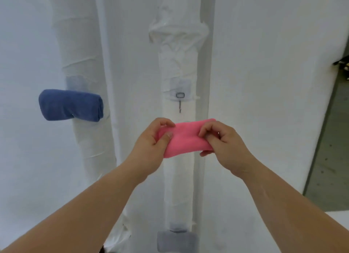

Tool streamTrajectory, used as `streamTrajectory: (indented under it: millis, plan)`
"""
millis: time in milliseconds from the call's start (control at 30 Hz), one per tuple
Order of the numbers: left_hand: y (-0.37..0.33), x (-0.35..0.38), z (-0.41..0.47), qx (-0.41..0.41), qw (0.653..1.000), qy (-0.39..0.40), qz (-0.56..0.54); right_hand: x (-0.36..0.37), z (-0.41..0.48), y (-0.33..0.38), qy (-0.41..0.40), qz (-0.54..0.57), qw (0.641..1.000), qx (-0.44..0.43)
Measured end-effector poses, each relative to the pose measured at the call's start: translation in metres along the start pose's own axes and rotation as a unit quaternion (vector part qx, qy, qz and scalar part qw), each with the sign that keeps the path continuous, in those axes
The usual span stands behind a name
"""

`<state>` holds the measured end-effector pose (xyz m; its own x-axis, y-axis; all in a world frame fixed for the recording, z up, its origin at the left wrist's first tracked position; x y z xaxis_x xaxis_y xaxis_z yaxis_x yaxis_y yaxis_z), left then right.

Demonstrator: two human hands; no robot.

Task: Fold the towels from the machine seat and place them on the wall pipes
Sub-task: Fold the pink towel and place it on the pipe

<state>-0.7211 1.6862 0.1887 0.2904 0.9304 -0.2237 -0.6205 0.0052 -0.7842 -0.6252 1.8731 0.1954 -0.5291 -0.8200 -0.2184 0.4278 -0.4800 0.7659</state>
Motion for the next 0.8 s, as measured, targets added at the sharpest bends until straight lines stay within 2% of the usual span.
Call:
streamTrajectory:
  millis: [100,200,467,567,800]
  plan:
    - [-0.005,0.005,0.018,0.011,0.999,-0.012,-0.035,-0.002,0.023,-0.004,-0.033,0.037,0.999,-0.007]
    - [-0.01,0.001,0.038,0.029,0.999,-0.035,-0.025,0.0,0.044,-0.002,-0.011,0.056,0.998,-0.016]
    - [-0.03,-0.011,0.087,0.065,0.993,-0.093,-0.022,-0.005,0.106,0.024,-0.002,-0.023,0.996,-0.091]
    - [-0.024,-0.017,0.098,0.069,0.992,-0.107,0.001,0.002,0.12,0.02,0.003,-0.06,0.994,-0.097]
    - [-0.007,-0.004,0.108,0.067,0.992,-0.099,0.032,0.0,0.123,-0.001,-0.04,-0.101,0.99,-0.089]
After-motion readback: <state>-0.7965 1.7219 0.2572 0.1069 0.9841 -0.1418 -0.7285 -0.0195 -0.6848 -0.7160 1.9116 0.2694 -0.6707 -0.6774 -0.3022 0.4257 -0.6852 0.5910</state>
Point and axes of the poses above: each hand's wrist, its own z-axis towards the middle knuckle, its own x-axis out of the palm, y = z × x, the point moved 2 cm from there along z, towards the middle knuckle, and after that the axes turned 4 degrees about -y, right-handed, at the moved point
